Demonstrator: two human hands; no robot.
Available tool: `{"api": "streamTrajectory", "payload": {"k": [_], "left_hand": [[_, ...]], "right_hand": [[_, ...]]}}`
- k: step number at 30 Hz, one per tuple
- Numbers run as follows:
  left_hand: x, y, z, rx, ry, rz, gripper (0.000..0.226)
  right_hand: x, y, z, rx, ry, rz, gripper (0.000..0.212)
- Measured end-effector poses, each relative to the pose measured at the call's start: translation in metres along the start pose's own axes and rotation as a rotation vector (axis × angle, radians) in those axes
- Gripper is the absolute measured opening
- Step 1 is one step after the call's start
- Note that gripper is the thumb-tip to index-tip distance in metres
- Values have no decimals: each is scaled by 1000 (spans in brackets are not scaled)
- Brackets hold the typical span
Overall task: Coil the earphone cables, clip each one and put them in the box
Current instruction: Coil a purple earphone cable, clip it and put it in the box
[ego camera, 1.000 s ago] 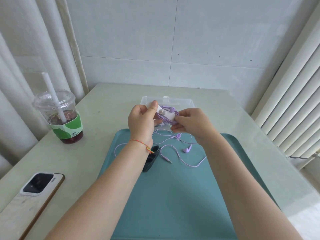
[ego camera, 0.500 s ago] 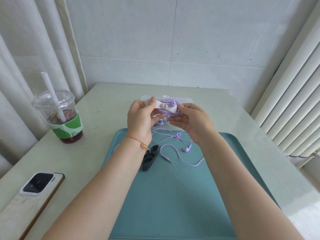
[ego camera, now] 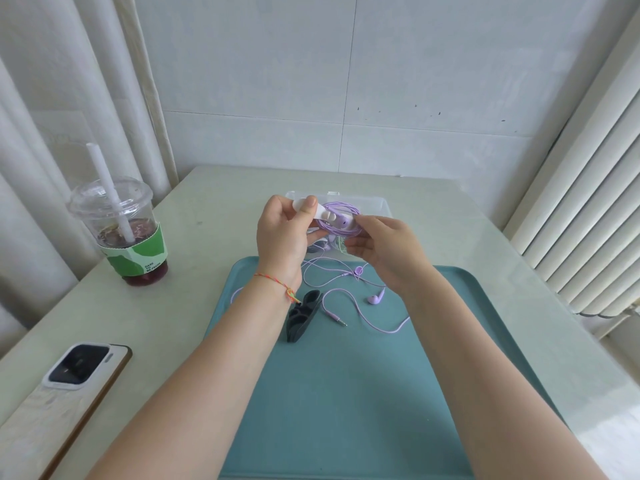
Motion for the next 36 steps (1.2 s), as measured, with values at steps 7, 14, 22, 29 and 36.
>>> {"api": "streamTrajectory", "payload": {"k": [7,14,22,29,36], "left_hand": [[-10,10,14,80,203,-34,21],[-18,2,9,26,283,-36,20],[-20,3,11,24,387,-140,22],[-24,11,20,91,428,-155,21],[-9,8,16,28,128,197,18]], "right_hand": [[-12,5,1,9,250,-390,5],[-5,12,7,181,242,-367,21],[3,7,7,74,47,-66,18],[-6,9,10,114,299,-453,13],[-5,22,11,233,282,-650,20]]}}
Point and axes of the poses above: each hand's wrist, its own z-axis away from the middle knuckle, its own y-axis out of the palm, x = y × z, the point moved 7 cm from there along -z, towards the middle knuckle, and after that the axes turned 6 degrees about -x, right-handed, at the moved point
